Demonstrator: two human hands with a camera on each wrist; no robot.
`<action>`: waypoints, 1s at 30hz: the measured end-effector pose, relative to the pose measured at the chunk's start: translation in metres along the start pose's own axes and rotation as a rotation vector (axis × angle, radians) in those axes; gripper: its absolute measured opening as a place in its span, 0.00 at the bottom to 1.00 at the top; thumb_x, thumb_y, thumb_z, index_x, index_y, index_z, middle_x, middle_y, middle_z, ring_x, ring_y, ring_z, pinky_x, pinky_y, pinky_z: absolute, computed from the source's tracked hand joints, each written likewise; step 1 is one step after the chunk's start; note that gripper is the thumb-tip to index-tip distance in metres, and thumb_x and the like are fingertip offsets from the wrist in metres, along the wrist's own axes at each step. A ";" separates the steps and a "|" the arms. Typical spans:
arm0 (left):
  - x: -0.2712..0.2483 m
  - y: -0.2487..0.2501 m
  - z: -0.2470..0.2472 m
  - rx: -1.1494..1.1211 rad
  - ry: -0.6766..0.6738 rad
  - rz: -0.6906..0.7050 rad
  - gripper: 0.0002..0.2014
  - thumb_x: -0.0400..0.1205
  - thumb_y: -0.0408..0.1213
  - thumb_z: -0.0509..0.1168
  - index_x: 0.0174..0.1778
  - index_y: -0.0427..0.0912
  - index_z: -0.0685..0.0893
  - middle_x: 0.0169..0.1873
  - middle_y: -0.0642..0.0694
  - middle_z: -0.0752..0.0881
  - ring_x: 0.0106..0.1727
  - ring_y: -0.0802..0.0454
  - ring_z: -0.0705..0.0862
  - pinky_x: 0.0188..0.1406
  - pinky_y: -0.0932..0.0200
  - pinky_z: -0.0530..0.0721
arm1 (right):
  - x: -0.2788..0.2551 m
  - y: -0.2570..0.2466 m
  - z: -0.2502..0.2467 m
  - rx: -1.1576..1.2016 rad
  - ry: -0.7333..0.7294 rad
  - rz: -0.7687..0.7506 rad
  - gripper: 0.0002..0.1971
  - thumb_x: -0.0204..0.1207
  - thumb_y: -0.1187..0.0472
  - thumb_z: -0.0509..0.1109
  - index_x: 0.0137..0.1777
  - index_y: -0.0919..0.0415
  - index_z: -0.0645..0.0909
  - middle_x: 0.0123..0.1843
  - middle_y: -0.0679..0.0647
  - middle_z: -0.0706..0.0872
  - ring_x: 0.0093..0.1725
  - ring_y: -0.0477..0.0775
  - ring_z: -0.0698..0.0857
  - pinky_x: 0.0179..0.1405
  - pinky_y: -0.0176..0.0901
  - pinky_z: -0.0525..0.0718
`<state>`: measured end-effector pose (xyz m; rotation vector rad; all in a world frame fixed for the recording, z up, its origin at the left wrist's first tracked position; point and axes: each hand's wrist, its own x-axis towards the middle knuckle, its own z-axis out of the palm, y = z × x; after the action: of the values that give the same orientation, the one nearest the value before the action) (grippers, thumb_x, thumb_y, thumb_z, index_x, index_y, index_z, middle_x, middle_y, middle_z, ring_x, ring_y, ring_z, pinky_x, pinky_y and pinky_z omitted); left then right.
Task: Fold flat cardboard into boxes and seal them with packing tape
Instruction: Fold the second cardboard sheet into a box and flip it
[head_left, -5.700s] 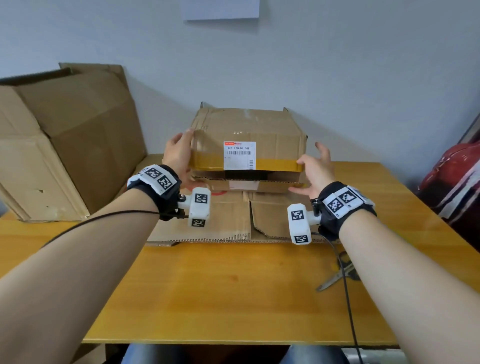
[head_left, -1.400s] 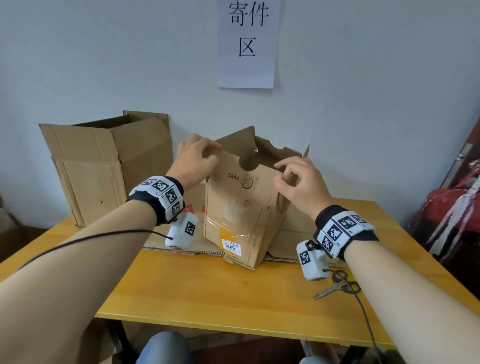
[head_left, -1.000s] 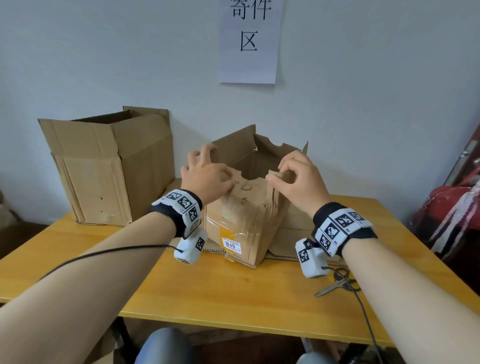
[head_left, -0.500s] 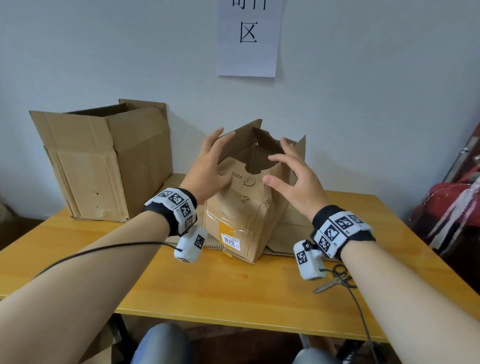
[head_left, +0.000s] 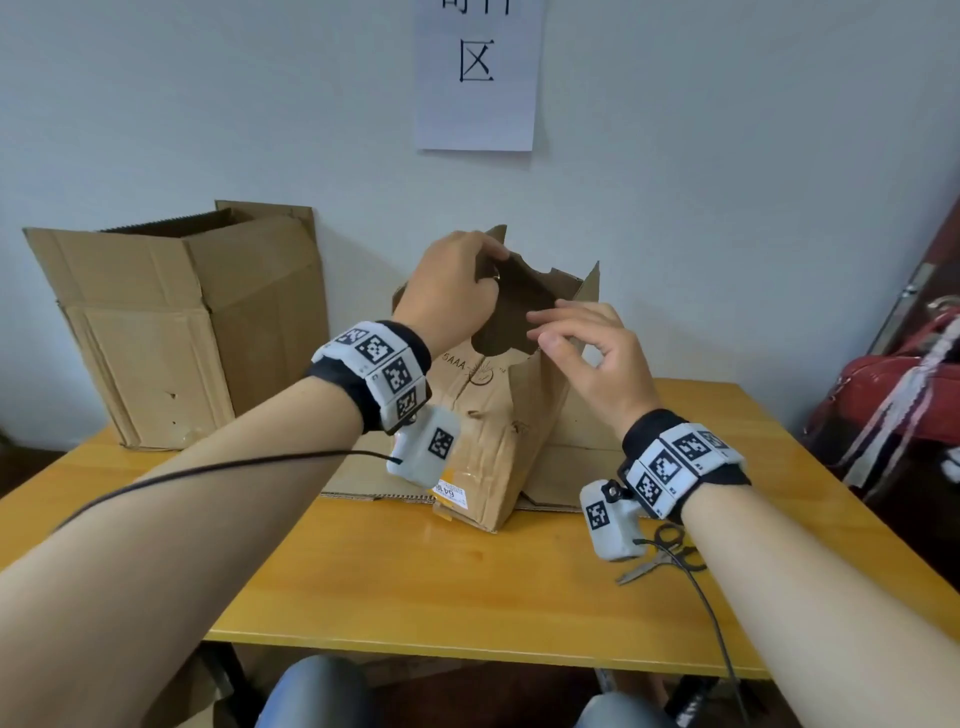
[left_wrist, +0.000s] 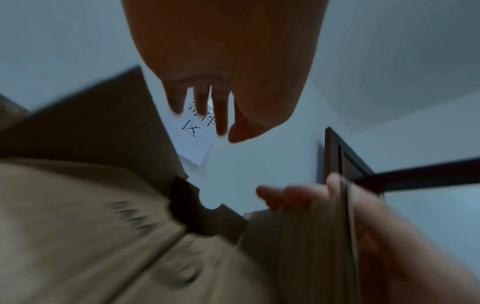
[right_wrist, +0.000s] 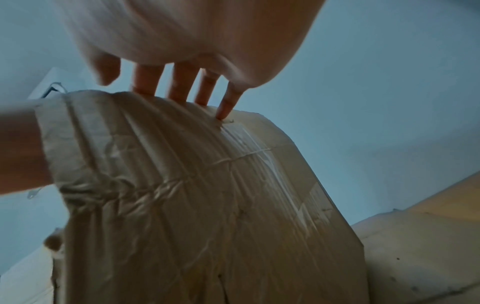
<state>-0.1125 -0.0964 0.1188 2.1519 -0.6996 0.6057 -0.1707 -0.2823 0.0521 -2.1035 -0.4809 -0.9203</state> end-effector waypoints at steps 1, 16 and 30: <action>0.004 0.006 0.001 -0.011 -0.046 -0.022 0.20 0.83 0.28 0.59 0.69 0.47 0.82 0.68 0.49 0.81 0.71 0.51 0.76 0.66 0.60 0.75 | -0.001 -0.001 -0.002 -0.005 -0.005 -0.015 0.09 0.81 0.49 0.67 0.48 0.45 0.90 0.57 0.37 0.90 0.71 0.41 0.77 0.66 0.23 0.69; 0.067 0.048 0.038 0.205 -0.492 -0.195 0.23 0.90 0.47 0.54 0.81 0.44 0.72 0.79 0.41 0.74 0.81 0.40 0.70 0.80 0.51 0.67 | -0.026 -0.008 -0.021 0.063 -0.008 -0.080 0.16 0.81 0.56 0.63 0.39 0.58 0.91 0.48 0.44 0.92 0.69 0.47 0.78 0.68 0.40 0.74; 0.037 0.036 0.038 0.214 -0.612 -0.261 0.17 0.90 0.41 0.59 0.66 0.34 0.84 0.65 0.34 0.86 0.65 0.39 0.85 0.63 0.49 0.81 | -0.026 -0.003 -0.013 0.098 -0.194 0.070 0.09 0.83 0.64 0.70 0.55 0.55 0.91 0.71 0.44 0.85 0.82 0.39 0.68 0.81 0.37 0.65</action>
<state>-0.1020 -0.1565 0.1383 2.6000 -0.6677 -0.1407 -0.1956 -0.2916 0.0400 -2.1157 -0.5364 -0.6433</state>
